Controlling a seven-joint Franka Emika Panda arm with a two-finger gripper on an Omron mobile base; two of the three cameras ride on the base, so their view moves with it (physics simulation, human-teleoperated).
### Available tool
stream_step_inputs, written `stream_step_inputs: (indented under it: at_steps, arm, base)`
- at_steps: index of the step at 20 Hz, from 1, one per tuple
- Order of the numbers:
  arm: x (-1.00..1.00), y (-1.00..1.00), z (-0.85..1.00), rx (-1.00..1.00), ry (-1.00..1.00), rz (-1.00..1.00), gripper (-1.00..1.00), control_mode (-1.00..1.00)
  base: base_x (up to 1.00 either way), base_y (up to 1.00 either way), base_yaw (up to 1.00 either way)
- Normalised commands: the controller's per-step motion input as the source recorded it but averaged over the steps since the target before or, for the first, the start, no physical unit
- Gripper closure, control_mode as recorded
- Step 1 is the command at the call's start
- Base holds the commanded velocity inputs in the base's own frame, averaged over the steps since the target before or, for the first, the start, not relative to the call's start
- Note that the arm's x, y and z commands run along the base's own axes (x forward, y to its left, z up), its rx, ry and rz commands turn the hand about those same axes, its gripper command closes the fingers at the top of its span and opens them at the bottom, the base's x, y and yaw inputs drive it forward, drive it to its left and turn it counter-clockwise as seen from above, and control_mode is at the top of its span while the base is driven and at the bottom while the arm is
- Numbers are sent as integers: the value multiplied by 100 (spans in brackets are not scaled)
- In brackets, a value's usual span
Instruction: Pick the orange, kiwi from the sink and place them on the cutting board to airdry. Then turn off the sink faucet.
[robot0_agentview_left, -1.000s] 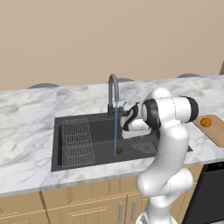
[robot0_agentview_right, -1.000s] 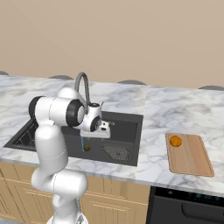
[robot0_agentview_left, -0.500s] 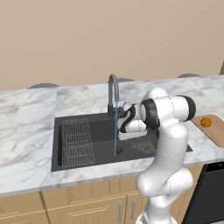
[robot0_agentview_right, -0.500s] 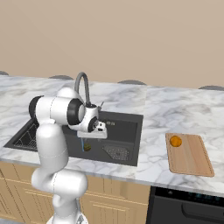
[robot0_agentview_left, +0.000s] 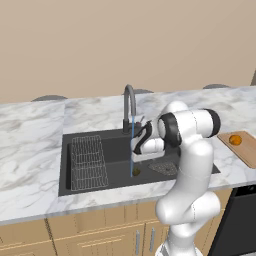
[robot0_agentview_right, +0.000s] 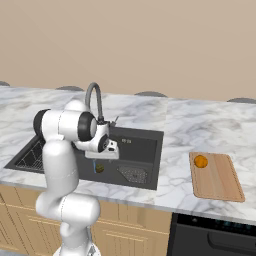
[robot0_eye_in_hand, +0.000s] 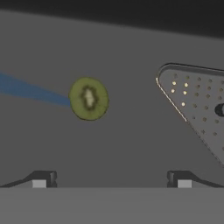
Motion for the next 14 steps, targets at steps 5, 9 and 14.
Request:
stream_step_inputs:
  at_steps: [5,9,14]
  arm:
    - [0,15,-15,0,0,0,-100,-100]
    - [1,10,-19,0,0,0,-100,-100]
    - [4,9,-17,1,0,0,-100,-100]
  base:
    - [0,0,0]
    - [0,0,0]
    - [0,0,0]
